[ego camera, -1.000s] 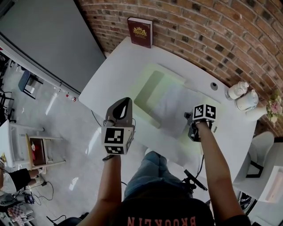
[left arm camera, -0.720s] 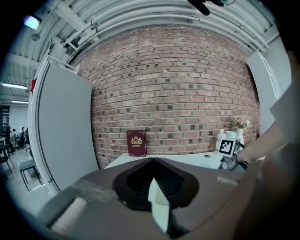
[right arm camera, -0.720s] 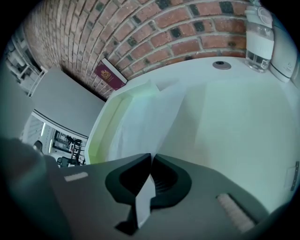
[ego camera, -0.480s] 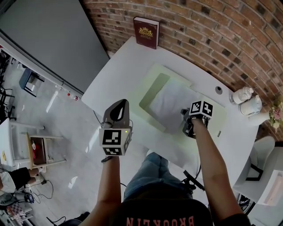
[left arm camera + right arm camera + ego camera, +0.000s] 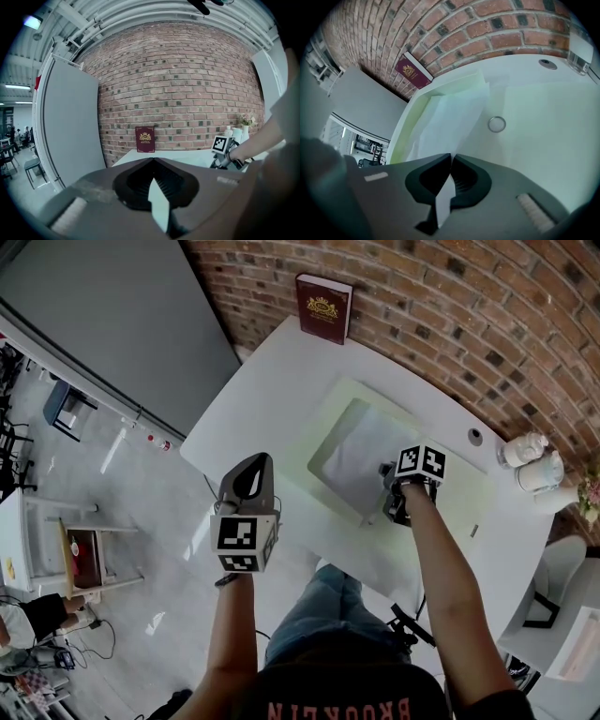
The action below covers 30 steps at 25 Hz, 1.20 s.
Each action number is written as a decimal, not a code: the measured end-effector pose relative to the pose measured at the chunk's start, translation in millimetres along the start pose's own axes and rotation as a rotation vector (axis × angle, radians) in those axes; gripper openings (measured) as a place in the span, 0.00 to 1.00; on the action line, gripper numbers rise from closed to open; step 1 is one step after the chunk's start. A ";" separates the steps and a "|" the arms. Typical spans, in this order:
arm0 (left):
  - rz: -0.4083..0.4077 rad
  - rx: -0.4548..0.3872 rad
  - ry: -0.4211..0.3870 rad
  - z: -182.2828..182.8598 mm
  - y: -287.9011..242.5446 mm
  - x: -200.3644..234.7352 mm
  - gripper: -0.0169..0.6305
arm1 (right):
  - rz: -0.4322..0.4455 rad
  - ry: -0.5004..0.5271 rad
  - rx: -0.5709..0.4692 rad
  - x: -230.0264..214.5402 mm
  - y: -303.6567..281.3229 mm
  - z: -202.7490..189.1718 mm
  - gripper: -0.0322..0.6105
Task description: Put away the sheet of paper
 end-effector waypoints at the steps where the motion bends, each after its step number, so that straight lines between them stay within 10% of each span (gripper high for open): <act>1: 0.001 0.008 0.003 -1.9 0.3 1.9 0.02 | 0.000 0.004 0.001 2.2 -2.1 0.7 0.05; 16: 0.010 0.035 0.008 -12.9 0.7 13.0 0.02 | 0.104 0.006 -0.051 25.9 -21.9 14.3 0.09; 30: -0.050 0.029 -0.018 -9.2 -4.9 -5.0 0.02 | 0.070 -0.014 -0.129 12.7 -1.3 9.5 0.64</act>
Point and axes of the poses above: the fingertips, and each gripper's own axes: y backward along the fingers, x to its left, z out of its top, the point moved 3 cm from there along y, backward along the fingers, and after that the axes turned 4 degrees about -z, right-handed, at the moved point
